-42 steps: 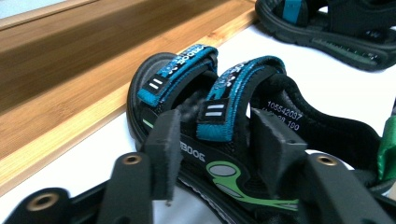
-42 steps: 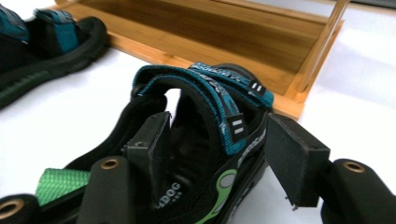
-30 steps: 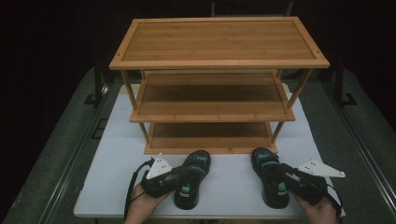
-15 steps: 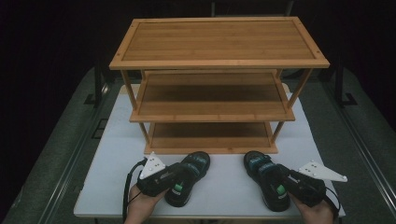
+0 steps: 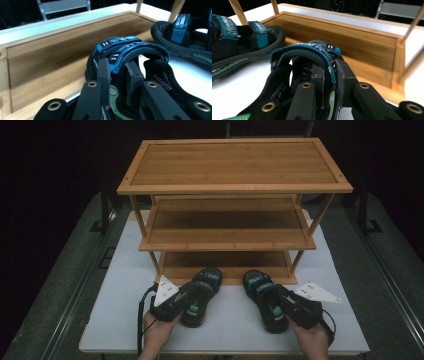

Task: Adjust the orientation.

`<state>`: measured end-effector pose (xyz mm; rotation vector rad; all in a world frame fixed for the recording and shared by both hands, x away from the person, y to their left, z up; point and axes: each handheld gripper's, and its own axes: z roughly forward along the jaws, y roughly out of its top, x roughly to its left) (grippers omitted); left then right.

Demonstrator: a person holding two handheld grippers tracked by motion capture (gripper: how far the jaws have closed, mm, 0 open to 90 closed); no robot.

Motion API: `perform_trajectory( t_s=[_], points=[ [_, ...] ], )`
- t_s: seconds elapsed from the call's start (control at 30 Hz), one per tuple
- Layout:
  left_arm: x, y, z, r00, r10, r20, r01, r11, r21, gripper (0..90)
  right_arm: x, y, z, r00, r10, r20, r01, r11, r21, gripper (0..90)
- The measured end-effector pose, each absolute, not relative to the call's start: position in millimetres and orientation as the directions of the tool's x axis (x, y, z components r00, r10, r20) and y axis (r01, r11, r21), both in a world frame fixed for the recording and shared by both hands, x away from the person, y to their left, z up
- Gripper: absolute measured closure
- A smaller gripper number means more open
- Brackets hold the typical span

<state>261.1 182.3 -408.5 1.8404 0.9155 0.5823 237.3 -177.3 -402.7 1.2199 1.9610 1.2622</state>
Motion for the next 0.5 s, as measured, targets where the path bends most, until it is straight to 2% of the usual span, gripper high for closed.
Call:
perform_trajectory(
  t_s=[0.17,0.5],
  points=[
    [275.1,169.4,-414.6,0.569,0.822,0.019,0.32,-0.243,0.916,76.8,256.6,-152.7,-408.1,-0.447,0.895,0.002,0.392,0.194,0.899,77.9],
    [292.7,154.8,-419.9,0.541,0.84,0.039,0.312,-0.243,0.918,76.8,283.1,-137.3,-417.8,-0.396,0.918,0.028,0.395,0.142,0.908,77.9]
  ],
)
